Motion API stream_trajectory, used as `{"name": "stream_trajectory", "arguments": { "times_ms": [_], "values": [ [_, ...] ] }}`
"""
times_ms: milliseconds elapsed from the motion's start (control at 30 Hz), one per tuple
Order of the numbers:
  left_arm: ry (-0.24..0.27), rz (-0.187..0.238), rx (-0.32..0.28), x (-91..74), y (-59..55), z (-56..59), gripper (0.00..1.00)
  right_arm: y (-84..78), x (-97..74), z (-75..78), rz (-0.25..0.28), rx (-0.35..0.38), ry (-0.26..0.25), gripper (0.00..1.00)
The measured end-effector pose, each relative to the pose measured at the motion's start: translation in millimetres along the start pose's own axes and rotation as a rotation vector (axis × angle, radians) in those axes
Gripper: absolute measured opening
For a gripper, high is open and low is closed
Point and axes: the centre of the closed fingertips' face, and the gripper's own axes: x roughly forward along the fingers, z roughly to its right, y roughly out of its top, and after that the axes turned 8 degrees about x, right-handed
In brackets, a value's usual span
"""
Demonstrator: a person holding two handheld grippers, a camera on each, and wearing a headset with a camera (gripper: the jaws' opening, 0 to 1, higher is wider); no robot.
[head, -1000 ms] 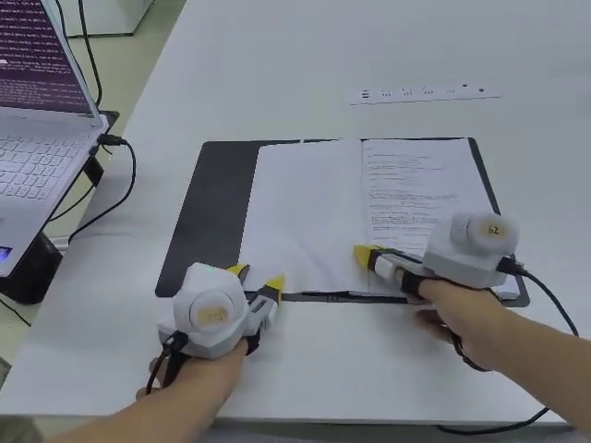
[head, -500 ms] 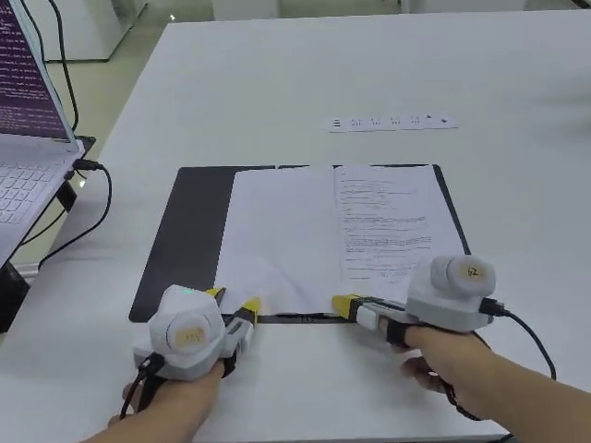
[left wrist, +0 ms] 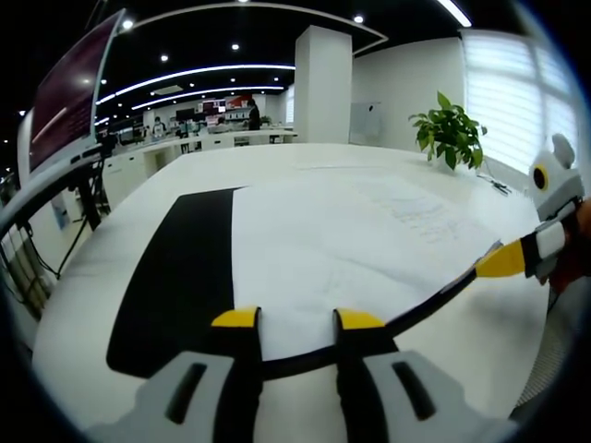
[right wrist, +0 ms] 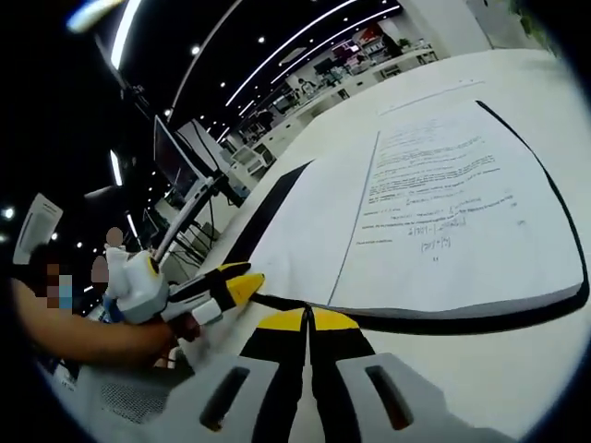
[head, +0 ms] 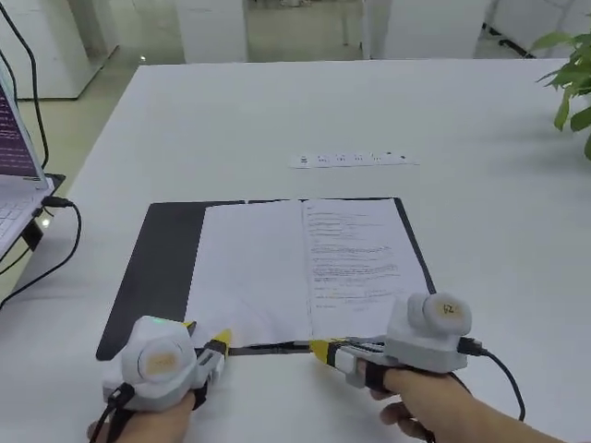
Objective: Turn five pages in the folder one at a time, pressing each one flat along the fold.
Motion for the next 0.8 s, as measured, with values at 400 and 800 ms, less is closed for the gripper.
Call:
{"name": "stream_trajectory", "arguments": {
  "times_ms": [400,800],
  "values": [
    [-0.102,-0.156,-0.085,-9.2,16.5,18.2,0.33,29.5,-37.6,-22.0,0.141,-0.046,-0.067,0.0],
    [-0.153,-0.013,-0.14,-68.0,72.8,38.5,0.44,66.6,-97.6,2.7,0.284,-0.046,-0.231,0.01]
  ]
}}
